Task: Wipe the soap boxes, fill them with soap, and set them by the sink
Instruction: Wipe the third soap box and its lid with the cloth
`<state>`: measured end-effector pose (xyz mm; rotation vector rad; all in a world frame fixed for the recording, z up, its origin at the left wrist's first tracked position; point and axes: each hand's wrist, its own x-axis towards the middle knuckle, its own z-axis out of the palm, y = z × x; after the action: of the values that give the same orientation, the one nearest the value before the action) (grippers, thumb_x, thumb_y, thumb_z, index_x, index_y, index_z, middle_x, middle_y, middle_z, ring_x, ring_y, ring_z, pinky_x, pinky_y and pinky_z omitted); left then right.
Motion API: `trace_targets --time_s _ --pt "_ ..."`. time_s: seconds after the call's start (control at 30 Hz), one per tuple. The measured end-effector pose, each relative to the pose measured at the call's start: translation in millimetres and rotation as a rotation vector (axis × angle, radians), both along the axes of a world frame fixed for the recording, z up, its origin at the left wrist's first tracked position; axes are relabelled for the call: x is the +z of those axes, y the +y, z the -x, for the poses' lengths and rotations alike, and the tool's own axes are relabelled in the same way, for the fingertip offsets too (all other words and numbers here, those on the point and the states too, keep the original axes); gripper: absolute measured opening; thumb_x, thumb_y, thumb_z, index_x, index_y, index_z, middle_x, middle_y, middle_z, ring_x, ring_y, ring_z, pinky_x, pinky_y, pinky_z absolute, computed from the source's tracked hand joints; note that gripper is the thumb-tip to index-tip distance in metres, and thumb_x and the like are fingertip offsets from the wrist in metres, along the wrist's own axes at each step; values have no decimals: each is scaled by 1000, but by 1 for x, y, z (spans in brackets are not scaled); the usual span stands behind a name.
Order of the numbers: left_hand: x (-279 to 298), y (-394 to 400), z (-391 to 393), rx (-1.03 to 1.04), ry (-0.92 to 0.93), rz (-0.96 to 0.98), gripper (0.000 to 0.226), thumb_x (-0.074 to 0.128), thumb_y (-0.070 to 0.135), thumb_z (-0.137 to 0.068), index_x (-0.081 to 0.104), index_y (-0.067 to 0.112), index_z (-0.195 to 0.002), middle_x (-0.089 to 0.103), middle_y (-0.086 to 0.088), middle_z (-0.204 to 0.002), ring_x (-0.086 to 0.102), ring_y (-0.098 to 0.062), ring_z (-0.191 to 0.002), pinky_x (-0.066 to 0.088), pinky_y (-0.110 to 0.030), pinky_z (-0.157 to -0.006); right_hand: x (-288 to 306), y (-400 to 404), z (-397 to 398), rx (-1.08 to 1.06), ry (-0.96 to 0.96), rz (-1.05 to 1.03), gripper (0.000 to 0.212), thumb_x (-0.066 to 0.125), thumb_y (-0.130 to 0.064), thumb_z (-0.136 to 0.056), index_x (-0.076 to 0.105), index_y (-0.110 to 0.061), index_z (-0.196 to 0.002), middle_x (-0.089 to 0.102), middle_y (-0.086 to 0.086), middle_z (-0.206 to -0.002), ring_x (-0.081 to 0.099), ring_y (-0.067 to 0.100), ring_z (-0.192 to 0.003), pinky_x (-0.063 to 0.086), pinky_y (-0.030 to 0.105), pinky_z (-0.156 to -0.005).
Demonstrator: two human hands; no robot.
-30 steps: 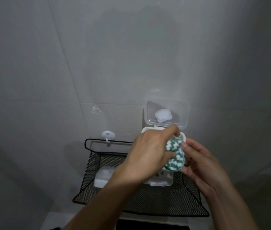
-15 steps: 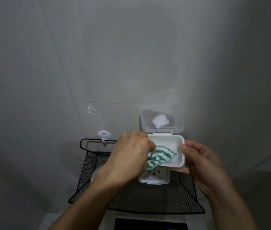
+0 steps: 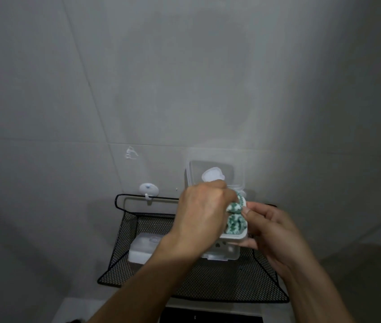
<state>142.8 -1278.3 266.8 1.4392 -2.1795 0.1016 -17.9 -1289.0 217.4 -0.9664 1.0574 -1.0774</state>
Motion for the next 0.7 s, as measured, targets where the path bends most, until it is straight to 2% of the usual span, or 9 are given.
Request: trace_targets --time_s 0.1,0.2,0.27,0.47,0.53,0.6,0.7 --pt "-2 -1 4 -64 19 13 25 67 17 -83 76 21 -106 63 1 -100 57 -21 -97 48 -39 -76 2 0 6 -14 -22 17 19 56 -5 -96 69 1 -108 74 26 -95 75 31 -78 63 44 -64" --pt "-7 -5 3 -22 -35 7 28 65 19 -85 73 23 -112 59 1 -105 52 -21 -103 43 -38 -84 2 -1 15 -62 -31 24 17 57 -3 -95 70 1 -104 75 22 -90 74 25 -70 61 37 -55" --pt "-12 -5 2 12 -53 -11 31 64 18 -86 72 25 -115 57 2 -106 51 -20 -104 42 -36 -86 1 0 17 -86 -17 20 16 57 -2 -95 70 0 -103 76 20 -88 74 23 -68 62 37 -55" --pt "-27 -6 -7 62 -88 -36 27 65 18 -89 71 30 -113 57 6 -99 51 -15 -97 39 -29 -83 -4 4 24 -162 34 28 14 59 1 -93 69 -5 -101 77 15 -81 74 21 -64 57 29 -48" --pt "-30 -6 -12 61 -104 -54 24 68 20 -85 72 29 -106 58 6 -98 53 -15 -96 33 -26 -77 -6 4 26 -202 57 41 15 58 3 -94 68 -7 -100 77 9 -77 74 18 -63 55 27 -47" --pt "-37 -7 -22 92 -121 -104 21 65 19 -83 70 29 -101 57 8 -95 54 -15 -94 28 -25 -72 -5 2 32 -258 104 56 16 59 1 -94 69 -11 -99 77 4 -75 73 14 -62 54 24 -47" --pt "-57 -11 -35 150 -123 -244 24 64 15 -81 66 28 -101 58 6 -101 56 -17 -98 32 -28 -68 -3 -1 47 -319 175 87 19 63 -3 -93 70 -18 -103 77 -1 -79 73 11 -66 56 27 -50"
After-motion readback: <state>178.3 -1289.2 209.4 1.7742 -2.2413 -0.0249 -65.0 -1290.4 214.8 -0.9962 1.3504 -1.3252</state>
